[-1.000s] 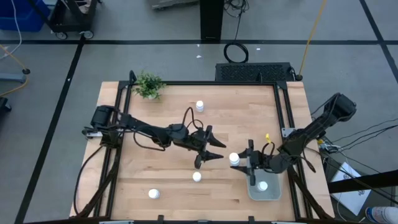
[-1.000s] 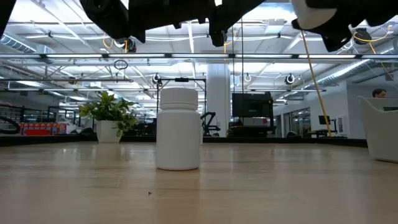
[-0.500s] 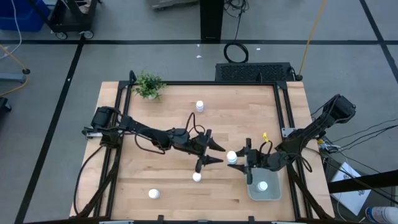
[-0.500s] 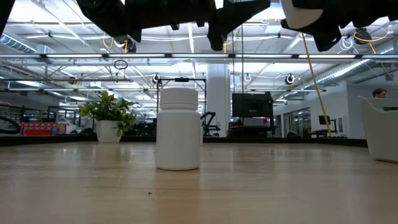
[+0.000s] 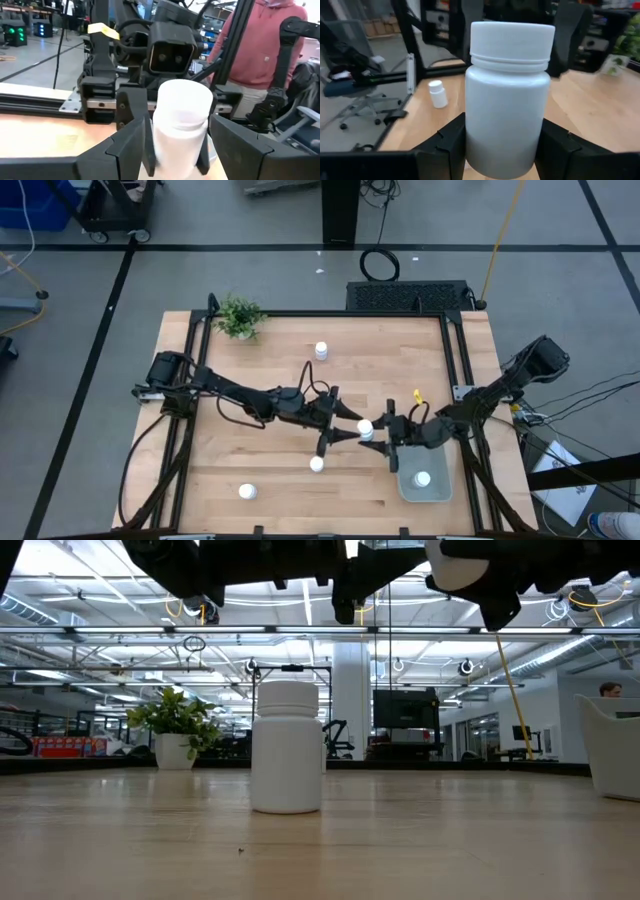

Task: Pick and place pill bottles into a basket
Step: Put the white pill bottle into the gray bin

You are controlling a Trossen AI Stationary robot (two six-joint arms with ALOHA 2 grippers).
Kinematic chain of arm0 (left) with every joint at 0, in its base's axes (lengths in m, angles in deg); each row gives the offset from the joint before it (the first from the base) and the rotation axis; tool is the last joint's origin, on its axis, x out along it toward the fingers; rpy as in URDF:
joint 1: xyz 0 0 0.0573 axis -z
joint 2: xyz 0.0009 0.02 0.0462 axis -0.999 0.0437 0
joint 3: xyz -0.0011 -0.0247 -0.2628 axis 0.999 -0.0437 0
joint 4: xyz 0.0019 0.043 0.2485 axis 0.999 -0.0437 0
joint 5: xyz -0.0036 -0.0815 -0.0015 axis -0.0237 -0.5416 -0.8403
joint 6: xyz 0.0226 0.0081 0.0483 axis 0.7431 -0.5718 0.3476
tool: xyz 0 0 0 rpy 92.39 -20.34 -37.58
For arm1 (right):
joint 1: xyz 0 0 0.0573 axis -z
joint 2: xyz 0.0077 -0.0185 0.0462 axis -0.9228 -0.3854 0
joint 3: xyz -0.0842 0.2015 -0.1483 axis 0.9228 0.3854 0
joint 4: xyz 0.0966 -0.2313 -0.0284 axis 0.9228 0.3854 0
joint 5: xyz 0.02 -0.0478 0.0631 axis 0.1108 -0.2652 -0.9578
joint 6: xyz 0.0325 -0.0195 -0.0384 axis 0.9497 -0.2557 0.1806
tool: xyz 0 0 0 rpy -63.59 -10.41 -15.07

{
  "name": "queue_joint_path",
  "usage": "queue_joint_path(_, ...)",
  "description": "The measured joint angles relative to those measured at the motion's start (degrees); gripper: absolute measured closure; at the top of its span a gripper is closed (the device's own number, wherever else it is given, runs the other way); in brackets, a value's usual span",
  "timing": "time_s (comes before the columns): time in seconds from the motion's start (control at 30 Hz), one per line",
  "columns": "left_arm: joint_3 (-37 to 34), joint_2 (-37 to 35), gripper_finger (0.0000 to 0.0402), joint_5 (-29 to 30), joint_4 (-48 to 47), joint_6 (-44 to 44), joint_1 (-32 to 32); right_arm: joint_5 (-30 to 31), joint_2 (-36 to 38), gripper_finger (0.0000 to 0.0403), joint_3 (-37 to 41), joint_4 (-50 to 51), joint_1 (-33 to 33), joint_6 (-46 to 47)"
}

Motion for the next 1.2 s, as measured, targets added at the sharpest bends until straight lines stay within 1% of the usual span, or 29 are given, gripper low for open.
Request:
queue_joint_path(0.07,0.0,0.0,0.0174,-0.2,0.0,-0.1,0.0,-1.7,0.0,0.0239,0.0,-1.1,0.8,-0.5)
queue_joint_path(0.2,0.0,0.0,0.0174,-0.3,0.4,-0.1,0.3,-2.1,-0.1,0.0239,0.0,-1.4,1.6,-0.8)
queue_joint_path(0.27,0.0,0.0,0.0174,-0.3,0.5,0.1,0.3,-2.2,-0.7,0.0239,0.0,-2.6,1.9,-1.7)
queue_joint_path(0.37,0.1,0.3,0.0174,-0.4,0.8,-0.3,0.3,-4.9,-1.8,0.0239,0.0,-5.0,2.8,-2.0)
queue_joint_path(0.47,0.2,0.9,0.0174,-0.5,0.7,-0.9,0.3,-5.0,-3.4,0.0239,0.0,-7.2,3.2,-3.8)
queue_joint_path(0.53,1.5,2.2,0.0174,-0.9,0.9,-1.2,0.3,-5.0,-3.7,0.0239,0.0,-8.7,3.2,-4.8)
queue_joint_path(0.77,5.5,5.4,0.0174,-2.4,0.0,-2.2,0.3,-5.2,-3.7,0.0239,0.1,-7.7,3.3,-4.3)
queue_joint_path(0.93,5.7,5.7,0.0174,-2.4,-1.8,-2.7,-0.1,-4.3,-3.7,0.0239,0.1,-7.5,2.8,-5.2)
queue_joint_path(1.1,5.6,5.7,0.0174,-2.3,-2.1,-2.8,-0.2,-0.4,-3.6,0.0239,0.1,-7.6,1.9,-6.5)
queue_joint_path(1.2,5.5,5.7,0.0174,-3.2,-2.1,-2.8,-0.1,-0.2,-3.6,0.0239,0.1,-7.7,1.6,-6.6)
